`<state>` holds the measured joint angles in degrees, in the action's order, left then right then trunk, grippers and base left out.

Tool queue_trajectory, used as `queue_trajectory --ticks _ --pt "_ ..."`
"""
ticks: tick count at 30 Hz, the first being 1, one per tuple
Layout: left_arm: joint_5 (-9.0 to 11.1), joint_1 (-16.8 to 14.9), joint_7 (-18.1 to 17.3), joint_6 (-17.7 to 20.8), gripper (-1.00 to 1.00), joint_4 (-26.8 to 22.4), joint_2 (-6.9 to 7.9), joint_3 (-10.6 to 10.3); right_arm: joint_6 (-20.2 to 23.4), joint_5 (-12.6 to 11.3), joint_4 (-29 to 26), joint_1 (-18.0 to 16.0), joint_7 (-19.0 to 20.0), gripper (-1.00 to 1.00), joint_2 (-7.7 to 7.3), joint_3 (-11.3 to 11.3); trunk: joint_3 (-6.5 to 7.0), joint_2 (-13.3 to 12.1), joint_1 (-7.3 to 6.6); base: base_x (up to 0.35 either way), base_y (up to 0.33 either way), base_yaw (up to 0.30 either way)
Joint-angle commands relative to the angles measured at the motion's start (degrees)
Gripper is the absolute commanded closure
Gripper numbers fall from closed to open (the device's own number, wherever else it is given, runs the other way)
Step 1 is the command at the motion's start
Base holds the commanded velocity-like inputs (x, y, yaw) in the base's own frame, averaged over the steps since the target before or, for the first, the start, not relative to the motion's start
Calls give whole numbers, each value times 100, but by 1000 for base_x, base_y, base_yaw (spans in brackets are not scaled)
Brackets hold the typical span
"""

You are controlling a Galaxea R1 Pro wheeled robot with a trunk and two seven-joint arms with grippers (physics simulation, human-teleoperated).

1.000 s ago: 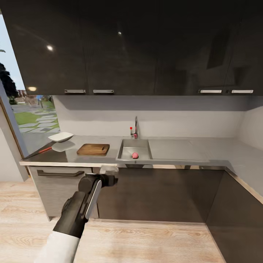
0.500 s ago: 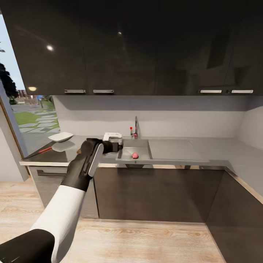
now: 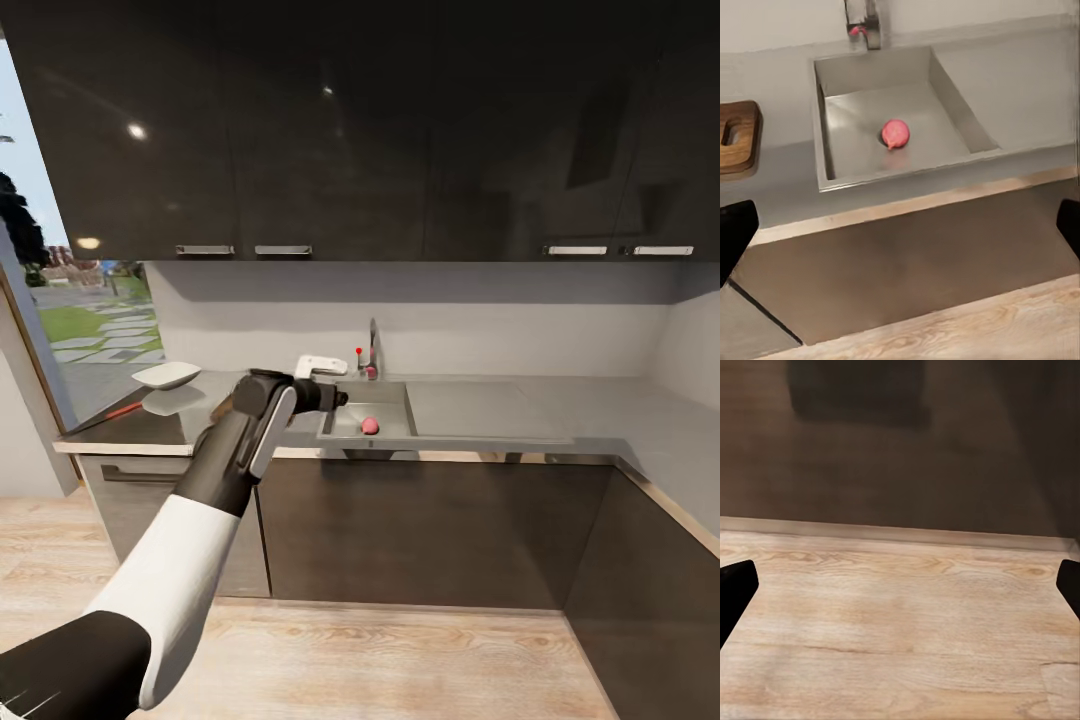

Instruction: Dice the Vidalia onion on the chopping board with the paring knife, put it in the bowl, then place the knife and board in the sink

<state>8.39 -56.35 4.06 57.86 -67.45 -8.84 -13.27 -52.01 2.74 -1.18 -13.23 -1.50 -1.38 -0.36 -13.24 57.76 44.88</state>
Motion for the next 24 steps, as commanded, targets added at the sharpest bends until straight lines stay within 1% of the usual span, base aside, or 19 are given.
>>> queue_trajectory --ticks 1,2,5,10,13,15,24 --pt "40 -7 42 23 -100 -94 14 -261 -14 29 3 -4 -17 -100 -7 -7 -8 5 1 0 0 0" --pt "43 -7 42 21 -100 -100 14 -329 -13 30 3 -4 -17 -100 -7 -7 -8 5 1 0 0 0" --pt "46 -8 42 18 -100 -61 14 -400 -12 32 3 -4 -17 -100 -4 -8 -8 5 1 0 0 0" --pt "48 -8 39 12 -100 140 20 -438 -12 28 3 -4 -17 -100 -3 -5 -8 5 1 2 0 0" --pt "48 -8 35 9 -100 319 22 -439 -11 29 3 -4 -17 -100 -2 -2 -8 5 1 99 0 0" --pt "48 -8 34 0 -100 487 23 -436 -15 26 3 -4 -17 -100 -1 -4 -8 5 1 220 -36 0" --pt "50 -8 27 -3 -100 749 23 -432 -19 18 3 -4 -17 -100 2 -2 -8 5 1 276 -109 0"
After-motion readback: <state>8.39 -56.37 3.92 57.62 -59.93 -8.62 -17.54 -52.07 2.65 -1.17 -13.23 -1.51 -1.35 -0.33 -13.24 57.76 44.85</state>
